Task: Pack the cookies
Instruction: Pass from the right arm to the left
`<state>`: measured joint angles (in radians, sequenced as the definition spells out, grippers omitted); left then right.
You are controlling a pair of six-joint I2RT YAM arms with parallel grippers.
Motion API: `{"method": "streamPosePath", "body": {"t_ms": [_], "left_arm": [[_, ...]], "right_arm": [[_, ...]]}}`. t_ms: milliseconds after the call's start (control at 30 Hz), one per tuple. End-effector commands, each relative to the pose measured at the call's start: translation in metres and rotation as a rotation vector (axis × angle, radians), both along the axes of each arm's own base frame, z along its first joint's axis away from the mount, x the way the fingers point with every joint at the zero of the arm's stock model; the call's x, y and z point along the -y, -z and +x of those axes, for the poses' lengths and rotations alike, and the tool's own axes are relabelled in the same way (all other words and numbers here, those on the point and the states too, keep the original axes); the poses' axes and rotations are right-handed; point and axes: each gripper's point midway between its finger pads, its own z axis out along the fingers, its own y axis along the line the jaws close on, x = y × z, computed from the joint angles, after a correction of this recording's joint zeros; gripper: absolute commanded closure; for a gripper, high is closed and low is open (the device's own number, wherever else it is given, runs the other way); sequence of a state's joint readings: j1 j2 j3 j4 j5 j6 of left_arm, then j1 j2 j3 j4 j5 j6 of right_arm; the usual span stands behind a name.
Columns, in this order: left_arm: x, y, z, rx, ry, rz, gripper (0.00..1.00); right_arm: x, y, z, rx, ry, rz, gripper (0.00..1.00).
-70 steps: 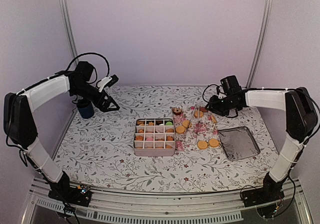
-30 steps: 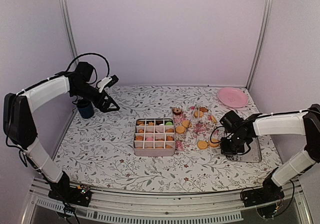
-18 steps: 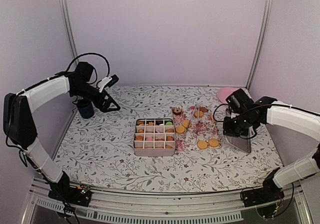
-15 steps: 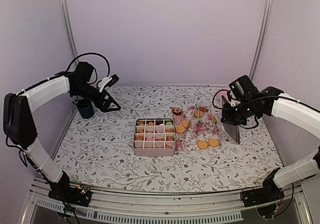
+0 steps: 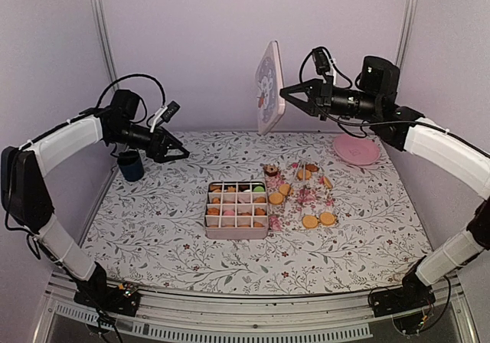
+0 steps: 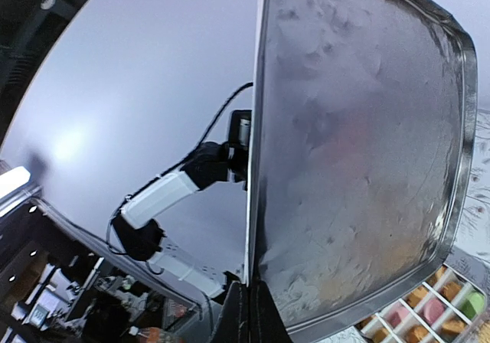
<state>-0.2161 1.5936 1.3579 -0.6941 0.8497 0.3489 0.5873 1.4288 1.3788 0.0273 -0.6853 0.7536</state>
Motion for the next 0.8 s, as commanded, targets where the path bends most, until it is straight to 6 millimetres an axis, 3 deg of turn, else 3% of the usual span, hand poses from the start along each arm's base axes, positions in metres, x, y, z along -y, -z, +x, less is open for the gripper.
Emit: {"method": "streamPosePath", "body": {"t_ms": [0, 100, 333, 633, 767], "left_arm": [[0.015, -0.045, -0.010, 0.019, 0.045, -0.167, 0.01], [0.021, -0.063, -0.011, 0.014, 0.054, -0.250, 0.01], [0.027, -0.117, -0.016, -0.008, 0.104, -0.459, 0.01], [0.026, -0.135, -0.026, -0.107, 0.202, -0.613, 0.01], [0.025, -0.131, -0.025, -0.118, 0.201, -0.622, 0.01]], "right_arm": [[-0.022, -0.057, -0.047, 0.197, -0.348, 0.275, 1.00], [-0.029, -0.064, -0.055, 0.251, -0.442, 0.354, 1.00], [-0.046, -0.051, -0.063, 0.176, -0.587, 0.475, 1.00], [-0.061, -0.036, -0.067, 0.110, -0.661, 0.529, 1.00], [-0.068, -0.033, -0.069, 0.079, -0.704, 0.560, 1.00]]}}
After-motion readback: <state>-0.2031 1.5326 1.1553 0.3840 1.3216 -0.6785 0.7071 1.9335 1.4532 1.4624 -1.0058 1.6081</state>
